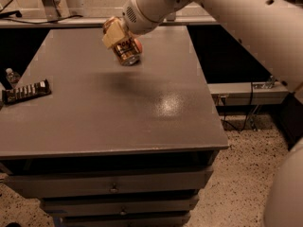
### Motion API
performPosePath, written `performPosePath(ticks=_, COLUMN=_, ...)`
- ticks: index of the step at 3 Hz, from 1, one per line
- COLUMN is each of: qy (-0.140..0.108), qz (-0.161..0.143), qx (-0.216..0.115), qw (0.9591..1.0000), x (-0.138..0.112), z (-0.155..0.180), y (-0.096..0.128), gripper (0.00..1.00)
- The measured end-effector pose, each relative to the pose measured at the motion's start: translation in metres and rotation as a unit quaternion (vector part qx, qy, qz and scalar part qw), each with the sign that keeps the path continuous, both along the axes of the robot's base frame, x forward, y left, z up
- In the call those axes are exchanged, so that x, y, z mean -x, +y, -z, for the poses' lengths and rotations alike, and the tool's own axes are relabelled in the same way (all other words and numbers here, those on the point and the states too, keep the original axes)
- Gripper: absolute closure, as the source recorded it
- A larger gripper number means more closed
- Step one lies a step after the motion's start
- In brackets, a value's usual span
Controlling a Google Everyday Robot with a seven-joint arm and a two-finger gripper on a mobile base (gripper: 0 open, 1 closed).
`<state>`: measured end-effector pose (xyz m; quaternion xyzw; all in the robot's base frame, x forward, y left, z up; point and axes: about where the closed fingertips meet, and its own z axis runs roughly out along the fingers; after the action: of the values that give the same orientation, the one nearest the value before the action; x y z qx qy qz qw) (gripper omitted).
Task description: Place orange can upright
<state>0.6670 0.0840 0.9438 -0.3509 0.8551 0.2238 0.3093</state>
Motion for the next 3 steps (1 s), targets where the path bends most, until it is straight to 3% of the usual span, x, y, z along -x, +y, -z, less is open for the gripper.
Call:
performPosePath(ticks=1, qy=-0.016, qz=0.016, qx=-0.071, qw=0.9972, x=0.012, z=-0.014, y=0.016, gripper=1.00)
performPosePath(ticks=2, qy=-0.040, qz=0.027, qx=-0.098, qw=0.9941, x=0.003, z=-0.025, y=0.023, gripper=1.00)
performPosePath(ticks=3, qy=-0.040, qz=0.027, qx=-0.098, qw=0.9941, x=0.003, z=-0.025, y=0.023, gripper=1.00)
